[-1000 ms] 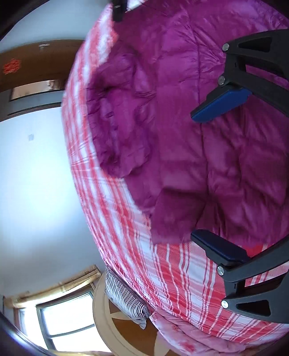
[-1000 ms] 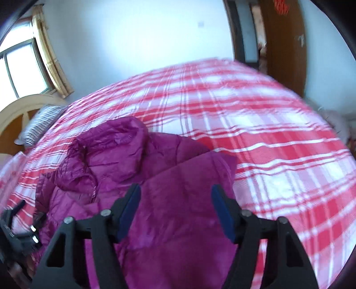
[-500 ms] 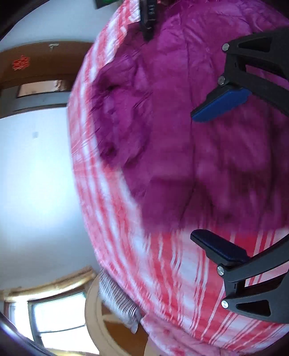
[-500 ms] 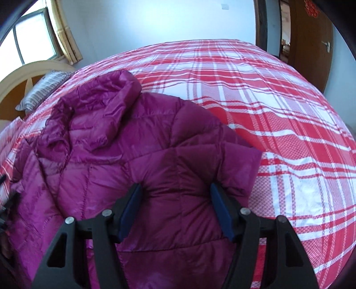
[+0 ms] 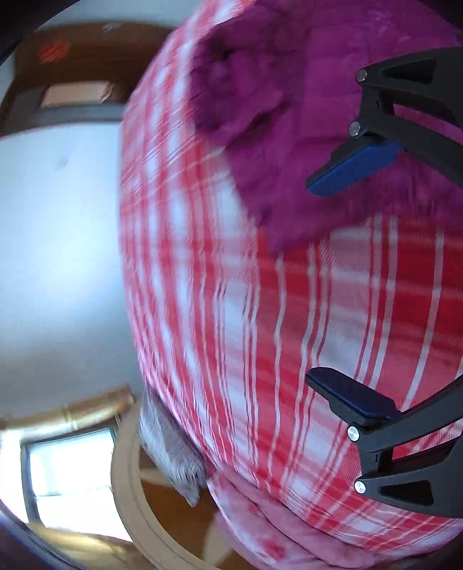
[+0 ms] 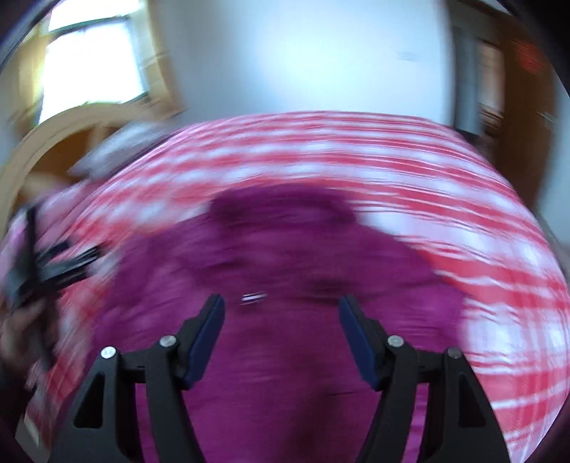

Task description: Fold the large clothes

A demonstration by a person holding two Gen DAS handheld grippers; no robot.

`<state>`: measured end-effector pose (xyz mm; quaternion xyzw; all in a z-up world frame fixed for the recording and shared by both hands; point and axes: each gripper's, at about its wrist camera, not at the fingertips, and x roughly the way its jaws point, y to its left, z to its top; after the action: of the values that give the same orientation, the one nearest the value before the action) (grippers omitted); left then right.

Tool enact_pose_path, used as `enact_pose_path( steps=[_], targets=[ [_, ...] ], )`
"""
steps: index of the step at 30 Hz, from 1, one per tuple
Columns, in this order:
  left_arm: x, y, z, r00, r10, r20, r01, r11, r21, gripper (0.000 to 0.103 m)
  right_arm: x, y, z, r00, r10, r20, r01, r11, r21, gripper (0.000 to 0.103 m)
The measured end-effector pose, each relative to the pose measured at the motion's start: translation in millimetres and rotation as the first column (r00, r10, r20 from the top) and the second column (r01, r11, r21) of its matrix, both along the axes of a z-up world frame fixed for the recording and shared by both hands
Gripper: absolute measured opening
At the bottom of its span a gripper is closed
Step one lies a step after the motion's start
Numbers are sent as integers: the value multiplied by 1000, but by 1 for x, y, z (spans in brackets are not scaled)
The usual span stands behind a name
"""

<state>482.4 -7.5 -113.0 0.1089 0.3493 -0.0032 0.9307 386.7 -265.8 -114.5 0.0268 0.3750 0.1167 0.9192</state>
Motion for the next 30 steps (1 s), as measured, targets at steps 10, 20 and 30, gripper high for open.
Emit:
enact_pose_path(
  steps=[10, 20, 30],
  targets=[
    [24, 29, -64, 985, 137, -108, -131, 990, 59, 98, 18, 62, -79, 983, 103, -152, -113, 992, -56, 70],
    [-7, 17, -23, 997, 44, -67, -48, 997, -56, 98, 10, 54, -92, 990, 96, -101, -101, 994, -51, 70],
    [-14, -27, -43, 999, -16, -45, 24, 983, 181, 98, 8, 54, -91, 991, 99, -88, -102, 994, -36, 71]
  ],
)
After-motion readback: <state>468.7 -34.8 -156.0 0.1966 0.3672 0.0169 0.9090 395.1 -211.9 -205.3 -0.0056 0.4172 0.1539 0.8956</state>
